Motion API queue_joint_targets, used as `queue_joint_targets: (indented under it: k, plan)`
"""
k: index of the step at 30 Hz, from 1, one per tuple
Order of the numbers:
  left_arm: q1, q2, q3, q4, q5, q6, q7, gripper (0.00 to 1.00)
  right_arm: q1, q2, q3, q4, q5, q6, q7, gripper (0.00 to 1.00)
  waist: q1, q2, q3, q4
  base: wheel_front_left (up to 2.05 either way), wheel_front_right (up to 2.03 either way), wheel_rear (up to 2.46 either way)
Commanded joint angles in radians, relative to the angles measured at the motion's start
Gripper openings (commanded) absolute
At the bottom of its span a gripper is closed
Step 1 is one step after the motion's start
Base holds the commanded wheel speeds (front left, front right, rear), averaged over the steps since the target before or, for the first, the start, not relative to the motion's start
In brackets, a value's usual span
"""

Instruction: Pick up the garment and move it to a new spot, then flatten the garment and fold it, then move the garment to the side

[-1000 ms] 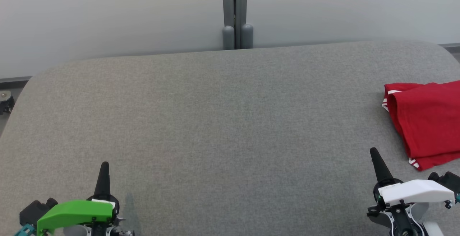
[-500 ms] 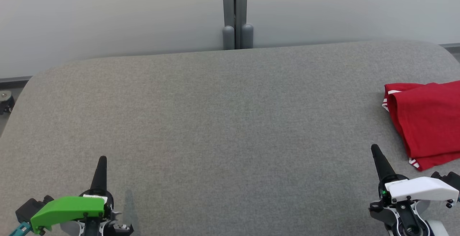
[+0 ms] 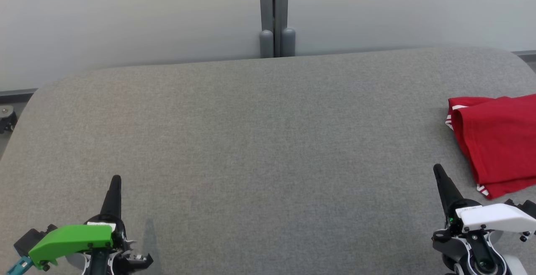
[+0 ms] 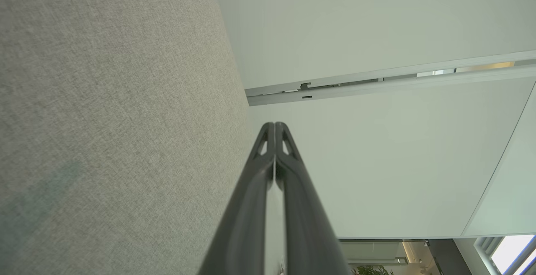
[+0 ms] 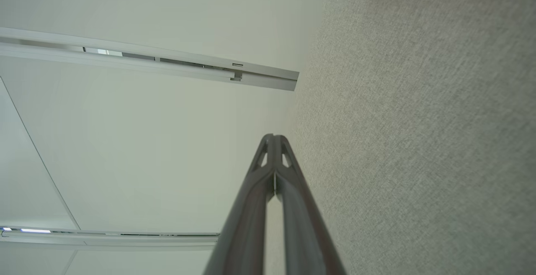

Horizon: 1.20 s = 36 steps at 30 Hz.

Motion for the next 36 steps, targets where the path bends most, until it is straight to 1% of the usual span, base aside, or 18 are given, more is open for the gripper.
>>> queue_joint_targets:
  k: [1,23,36]
  plan:
    - [-0.023,0.005,0.006,-0.008,-0.022,-0.005,0.006,0.00,-0.015,-0.006,-0.005,-0.008,0.022,0.000,0.009,0.00,0.0000,0.0000,0.000,0.000,0.00,0.00,0.00]
    - [-0.042,0.006,0.030,-0.013,-0.150,-0.014,0.046,0.00,-0.023,-0.007,-0.020,-0.013,0.170,0.000,0.048,0.00,0.0000,0.0000,0.000,0.001,0.00,0.00,0.00]
    - [-0.040,0.006,0.030,-0.013,-0.149,-0.011,0.047,0.00,-0.022,-0.007,-0.020,-0.013,0.169,0.000,0.049,0.00,0.0000,0.0000,0.000,0.001,0.00,0.00,0.00]
